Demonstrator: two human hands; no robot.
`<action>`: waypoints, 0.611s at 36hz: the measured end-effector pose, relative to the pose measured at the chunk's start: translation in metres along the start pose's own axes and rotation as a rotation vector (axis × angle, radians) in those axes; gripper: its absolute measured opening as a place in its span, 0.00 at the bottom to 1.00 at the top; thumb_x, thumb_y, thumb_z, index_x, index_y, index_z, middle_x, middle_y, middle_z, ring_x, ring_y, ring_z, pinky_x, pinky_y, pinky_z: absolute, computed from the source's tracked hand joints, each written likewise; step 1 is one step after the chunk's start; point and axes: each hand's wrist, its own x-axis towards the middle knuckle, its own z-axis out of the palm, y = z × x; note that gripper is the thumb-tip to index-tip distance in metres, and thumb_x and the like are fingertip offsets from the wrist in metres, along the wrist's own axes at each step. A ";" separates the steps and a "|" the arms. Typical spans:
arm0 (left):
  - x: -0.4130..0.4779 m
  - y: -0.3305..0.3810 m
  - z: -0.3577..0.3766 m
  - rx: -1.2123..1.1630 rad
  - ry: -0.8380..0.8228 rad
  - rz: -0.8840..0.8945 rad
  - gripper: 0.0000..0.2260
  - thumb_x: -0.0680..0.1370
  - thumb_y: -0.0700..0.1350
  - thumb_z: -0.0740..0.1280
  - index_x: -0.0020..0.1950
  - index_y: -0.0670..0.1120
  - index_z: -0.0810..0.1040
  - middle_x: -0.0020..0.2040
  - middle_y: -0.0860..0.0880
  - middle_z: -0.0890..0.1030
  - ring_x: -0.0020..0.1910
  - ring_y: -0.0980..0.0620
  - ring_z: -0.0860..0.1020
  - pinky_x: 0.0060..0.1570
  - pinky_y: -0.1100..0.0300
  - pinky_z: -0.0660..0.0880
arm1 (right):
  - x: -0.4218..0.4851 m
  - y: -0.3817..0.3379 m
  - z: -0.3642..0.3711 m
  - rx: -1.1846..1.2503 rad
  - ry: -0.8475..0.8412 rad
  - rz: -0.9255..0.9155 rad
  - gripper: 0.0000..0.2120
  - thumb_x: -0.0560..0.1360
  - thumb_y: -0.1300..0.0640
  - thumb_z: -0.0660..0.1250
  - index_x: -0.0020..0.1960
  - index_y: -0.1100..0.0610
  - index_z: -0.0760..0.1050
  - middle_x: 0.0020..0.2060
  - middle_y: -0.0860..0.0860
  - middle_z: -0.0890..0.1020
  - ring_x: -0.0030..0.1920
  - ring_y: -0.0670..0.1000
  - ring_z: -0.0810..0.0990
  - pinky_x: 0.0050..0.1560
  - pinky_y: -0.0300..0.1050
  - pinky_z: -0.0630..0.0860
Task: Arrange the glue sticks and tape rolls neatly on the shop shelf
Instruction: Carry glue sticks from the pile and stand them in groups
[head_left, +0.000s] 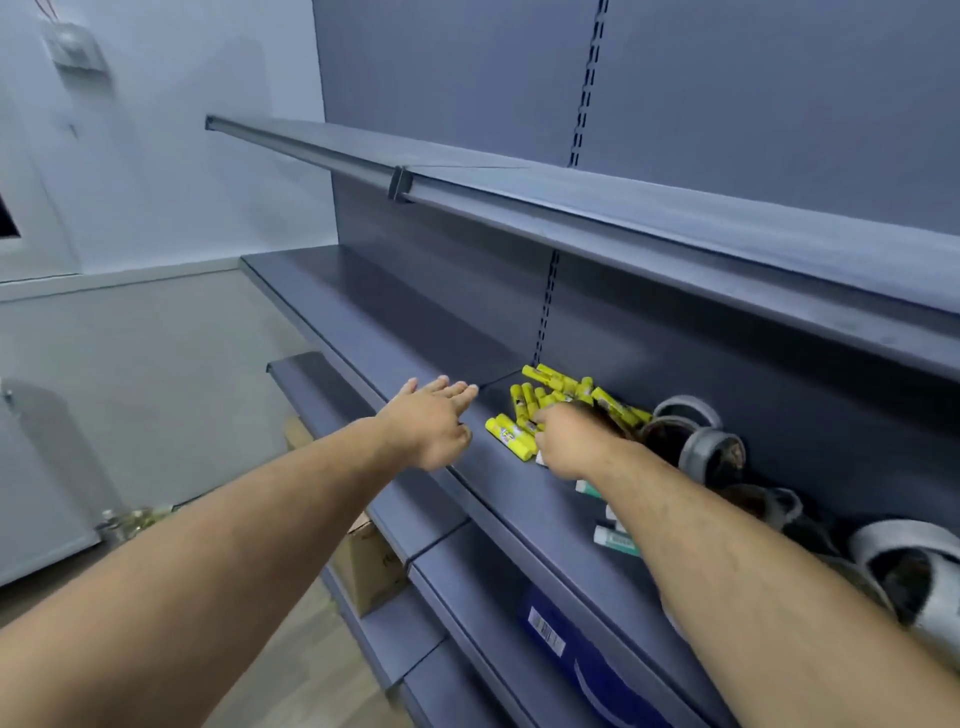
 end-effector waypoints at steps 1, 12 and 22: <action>0.009 -0.003 0.001 0.003 -0.001 0.014 0.28 0.83 0.48 0.52 0.82 0.49 0.48 0.82 0.50 0.51 0.81 0.49 0.46 0.78 0.46 0.43 | 0.006 0.000 0.002 -0.001 -0.007 0.007 0.25 0.80 0.45 0.57 0.73 0.54 0.70 0.74 0.49 0.70 0.75 0.51 0.65 0.75 0.52 0.61; 0.085 -0.012 0.017 -0.070 0.061 0.220 0.17 0.74 0.40 0.62 0.61 0.52 0.79 0.51 0.50 0.82 0.53 0.46 0.78 0.49 0.51 0.78 | 0.056 -0.008 0.019 -0.021 -0.062 0.116 0.24 0.79 0.55 0.64 0.74 0.57 0.69 0.79 0.54 0.61 0.79 0.57 0.58 0.78 0.54 0.54; 0.124 -0.025 0.049 -0.036 0.056 0.447 0.08 0.75 0.42 0.65 0.51 0.50 0.81 0.50 0.49 0.78 0.52 0.47 0.76 0.47 0.58 0.72 | 0.070 -0.025 0.028 0.103 -0.012 0.253 0.12 0.76 0.59 0.66 0.58 0.56 0.81 0.61 0.55 0.81 0.58 0.59 0.80 0.50 0.43 0.75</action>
